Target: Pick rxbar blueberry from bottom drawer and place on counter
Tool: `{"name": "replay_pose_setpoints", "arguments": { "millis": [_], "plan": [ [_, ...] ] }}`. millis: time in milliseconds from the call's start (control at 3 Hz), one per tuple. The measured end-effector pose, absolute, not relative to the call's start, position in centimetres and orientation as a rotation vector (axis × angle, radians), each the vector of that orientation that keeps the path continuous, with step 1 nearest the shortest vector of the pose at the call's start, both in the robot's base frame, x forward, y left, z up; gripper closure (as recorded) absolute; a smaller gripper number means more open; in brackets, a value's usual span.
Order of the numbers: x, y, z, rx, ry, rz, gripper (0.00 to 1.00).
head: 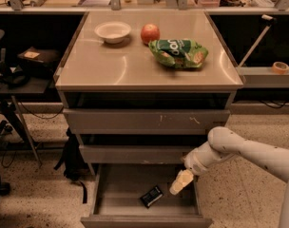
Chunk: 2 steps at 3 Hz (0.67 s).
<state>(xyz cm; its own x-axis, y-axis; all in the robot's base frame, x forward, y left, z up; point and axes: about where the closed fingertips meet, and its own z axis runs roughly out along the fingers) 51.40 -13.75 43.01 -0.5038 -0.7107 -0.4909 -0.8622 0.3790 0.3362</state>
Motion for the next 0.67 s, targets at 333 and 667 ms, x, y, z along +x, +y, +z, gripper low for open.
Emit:
{"name": "replay_pose_setpoints", "arguments": {
  "millis": [333,667],
  "plan": [
    [49.1,-12.3,39.1,-1.285,2.295,0.894,0.00],
    [51.2,-12.8,33.6,-1.009,2.222,0.885,0.00]
  ]
}}
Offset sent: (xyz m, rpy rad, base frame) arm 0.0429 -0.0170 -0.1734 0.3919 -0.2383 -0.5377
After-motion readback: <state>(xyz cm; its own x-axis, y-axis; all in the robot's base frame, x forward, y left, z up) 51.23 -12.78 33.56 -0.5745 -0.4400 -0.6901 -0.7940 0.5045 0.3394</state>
